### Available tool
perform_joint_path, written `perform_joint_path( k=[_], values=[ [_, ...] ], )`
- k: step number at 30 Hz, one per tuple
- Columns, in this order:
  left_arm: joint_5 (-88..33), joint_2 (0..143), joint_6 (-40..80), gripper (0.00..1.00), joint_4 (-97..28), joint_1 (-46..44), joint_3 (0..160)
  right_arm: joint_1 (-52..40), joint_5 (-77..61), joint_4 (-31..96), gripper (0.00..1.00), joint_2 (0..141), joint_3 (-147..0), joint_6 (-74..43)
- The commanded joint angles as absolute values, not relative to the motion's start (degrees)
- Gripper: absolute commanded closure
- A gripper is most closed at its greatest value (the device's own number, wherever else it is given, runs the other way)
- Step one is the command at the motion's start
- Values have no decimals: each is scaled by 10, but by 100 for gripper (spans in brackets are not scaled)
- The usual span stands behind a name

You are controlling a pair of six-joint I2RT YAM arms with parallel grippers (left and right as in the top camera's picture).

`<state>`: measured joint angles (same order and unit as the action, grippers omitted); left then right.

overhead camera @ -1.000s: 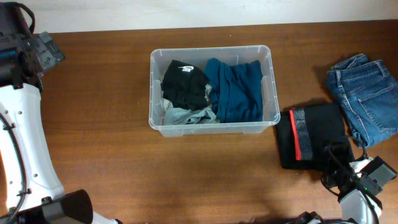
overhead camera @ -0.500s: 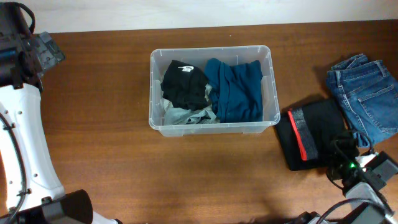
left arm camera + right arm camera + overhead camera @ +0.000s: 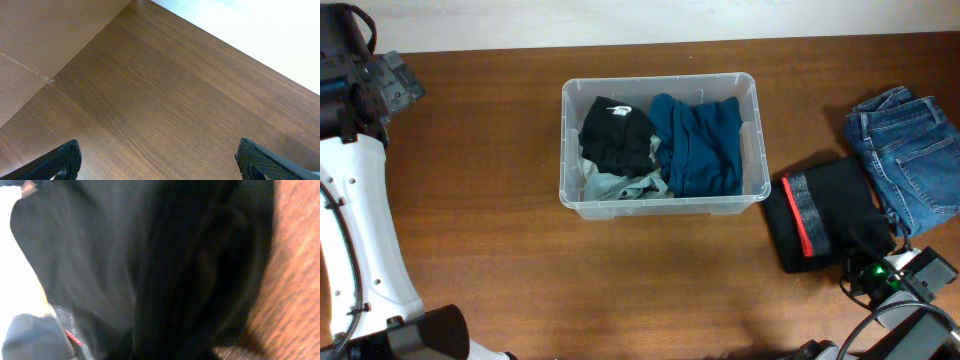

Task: Pack container
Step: 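Lift the black leggings with the right gripper over the container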

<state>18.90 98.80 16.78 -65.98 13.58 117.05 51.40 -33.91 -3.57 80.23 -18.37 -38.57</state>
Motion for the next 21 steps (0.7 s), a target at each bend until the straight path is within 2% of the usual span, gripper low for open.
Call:
perform_joint_path(
  k=[1, 5, 21],
  values=[
    [191, 981, 173, 1, -659, 137, 1171, 510, -331, -8, 88, 828, -158, -360],
    [191, 981, 173, 1, -659, 137, 1172, 510, -342, 11, 96, 825, -172, -334],
    [191, 981, 173, 1, -659, 137, 1172, 510, -339, 346, 96, 691, -435, -201]
  ],
)
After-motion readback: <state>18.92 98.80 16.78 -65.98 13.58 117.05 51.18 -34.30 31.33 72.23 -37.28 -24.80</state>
